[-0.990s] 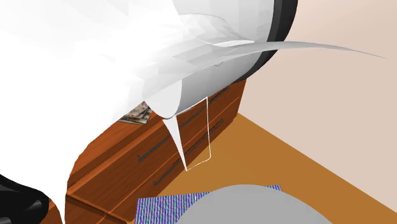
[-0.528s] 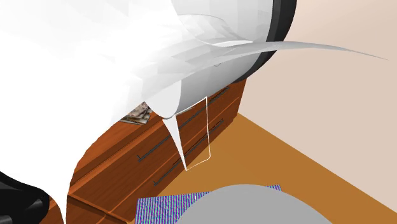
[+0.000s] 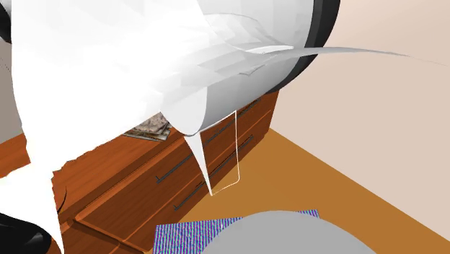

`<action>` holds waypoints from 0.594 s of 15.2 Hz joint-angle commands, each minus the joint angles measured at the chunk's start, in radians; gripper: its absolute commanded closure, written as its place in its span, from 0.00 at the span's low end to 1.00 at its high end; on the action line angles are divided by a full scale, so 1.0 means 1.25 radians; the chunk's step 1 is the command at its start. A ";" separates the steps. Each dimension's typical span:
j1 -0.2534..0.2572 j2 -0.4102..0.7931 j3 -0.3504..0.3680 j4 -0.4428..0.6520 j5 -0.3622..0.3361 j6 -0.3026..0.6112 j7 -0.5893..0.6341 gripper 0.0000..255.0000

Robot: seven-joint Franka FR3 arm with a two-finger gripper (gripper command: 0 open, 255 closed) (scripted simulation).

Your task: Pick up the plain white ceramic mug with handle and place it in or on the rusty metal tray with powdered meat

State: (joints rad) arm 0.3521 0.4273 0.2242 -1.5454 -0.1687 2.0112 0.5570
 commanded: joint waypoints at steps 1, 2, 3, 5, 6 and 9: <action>0.000 -0.017 0.003 0.023 0.005 -0.040 -0.004 0.00; 0.001 -0.022 0.004 0.036 0.007 -0.059 -0.005 0.00; 0.001 -0.022 0.004 0.036 0.007 -0.059 -0.005 0.00; 0.001 -0.022 0.004 0.036 0.007 -0.059 -0.005 0.00; 0.001 -0.022 0.004 0.036 0.007 -0.059 -0.005 0.00; 0.001 -0.022 0.004 0.036 0.007 -0.059 -0.005 0.00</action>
State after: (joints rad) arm 0.3531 0.3995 0.2287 -1.4999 -0.1598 1.9381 0.5504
